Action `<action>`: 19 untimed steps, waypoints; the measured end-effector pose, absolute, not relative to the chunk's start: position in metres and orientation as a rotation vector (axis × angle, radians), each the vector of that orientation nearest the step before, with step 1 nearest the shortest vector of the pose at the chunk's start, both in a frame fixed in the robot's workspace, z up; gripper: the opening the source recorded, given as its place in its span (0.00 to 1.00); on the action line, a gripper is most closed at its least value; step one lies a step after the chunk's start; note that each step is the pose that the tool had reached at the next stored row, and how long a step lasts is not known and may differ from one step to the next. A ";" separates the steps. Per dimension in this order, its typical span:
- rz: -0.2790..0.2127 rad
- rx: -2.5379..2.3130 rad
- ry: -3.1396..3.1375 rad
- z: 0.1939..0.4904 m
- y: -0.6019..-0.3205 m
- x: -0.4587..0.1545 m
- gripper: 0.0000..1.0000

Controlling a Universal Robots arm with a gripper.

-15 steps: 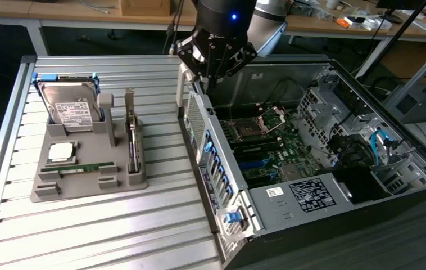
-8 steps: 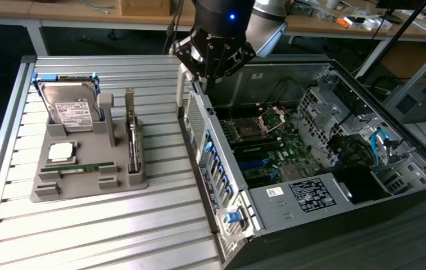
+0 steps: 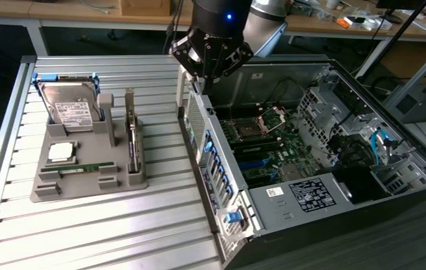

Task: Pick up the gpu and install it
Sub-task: 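Reach for the gpu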

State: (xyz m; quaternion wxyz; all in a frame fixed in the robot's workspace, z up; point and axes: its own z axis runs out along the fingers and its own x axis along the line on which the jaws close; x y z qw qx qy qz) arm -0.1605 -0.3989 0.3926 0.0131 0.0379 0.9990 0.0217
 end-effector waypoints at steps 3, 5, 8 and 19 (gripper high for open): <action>0.068 0.118 3.112 0.393 -0.399 -0.161 0.10; 0.068 0.118 3.112 0.392 -0.399 -0.162 0.10; 0.068 0.118 3.113 0.392 -0.399 -0.163 0.10; 0.068 0.118 3.112 0.392 -0.399 -0.166 0.10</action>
